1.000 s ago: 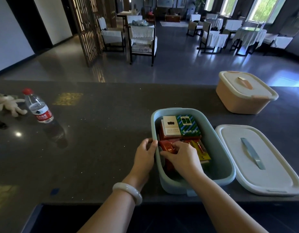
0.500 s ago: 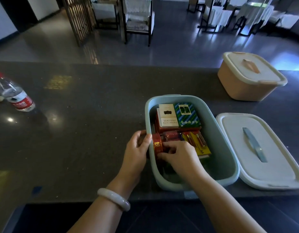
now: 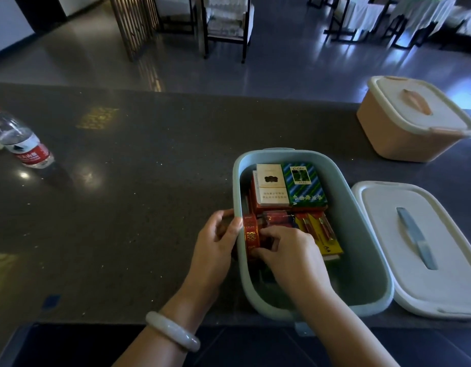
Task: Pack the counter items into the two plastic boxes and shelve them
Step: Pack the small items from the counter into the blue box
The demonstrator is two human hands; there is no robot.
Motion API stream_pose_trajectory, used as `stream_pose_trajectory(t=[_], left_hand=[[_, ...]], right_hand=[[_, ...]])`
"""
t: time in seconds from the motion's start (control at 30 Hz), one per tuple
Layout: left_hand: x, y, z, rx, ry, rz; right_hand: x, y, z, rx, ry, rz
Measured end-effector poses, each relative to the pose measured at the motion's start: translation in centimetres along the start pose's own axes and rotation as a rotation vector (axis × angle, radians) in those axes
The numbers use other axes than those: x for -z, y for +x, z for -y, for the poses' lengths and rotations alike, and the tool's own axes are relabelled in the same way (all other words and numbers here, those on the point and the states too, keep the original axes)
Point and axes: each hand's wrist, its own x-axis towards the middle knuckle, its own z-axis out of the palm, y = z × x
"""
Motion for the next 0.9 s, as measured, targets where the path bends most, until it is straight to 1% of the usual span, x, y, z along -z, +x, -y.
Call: stream_pose_trajectory(t=[0.1, 0.2, 0.3, 0.4, 0.53, 0.6, 0.9], left_hand=[[-0.10, 0.03, -0.02, 0.000, -0.011, -0.005], [-0.08, 0.05, -0.06, 0.005, -0.024, -0.008], [-0.01, 0.04, -0.09, 0.006, -0.021, -0.004], [0.02, 0.06, -0.20, 0.000, -0.022, -0.003], [0.05, 0.06, -0.08, 0.006, -0.023, -0.027], [0.11, 0.07, 0.02, 0.009, -0.017, -0.037], [0.30, 0.32, 0.33, 0.022, -0.005, -0.027]], right_hand=[[0.21, 0.24, -0.14, -0.026, 0.119, 0.009], [0.30, 0.35, -0.19, 0.005, 0.115, -0.008], [0.34, 0.38, -0.09, 0.011, 0.097, 0.015], [0.36, 0.27, 0.09, 0.047, 0.039, 0.018], [0.03, 0.13, 0.11, 0.146, -0.140, 0.023], [-0.07, 0.21, 0.00, 0.159, -0.210, 0.027], [-0.25, 0.44, -0.19, 0.134, -0.197, 0.014]])
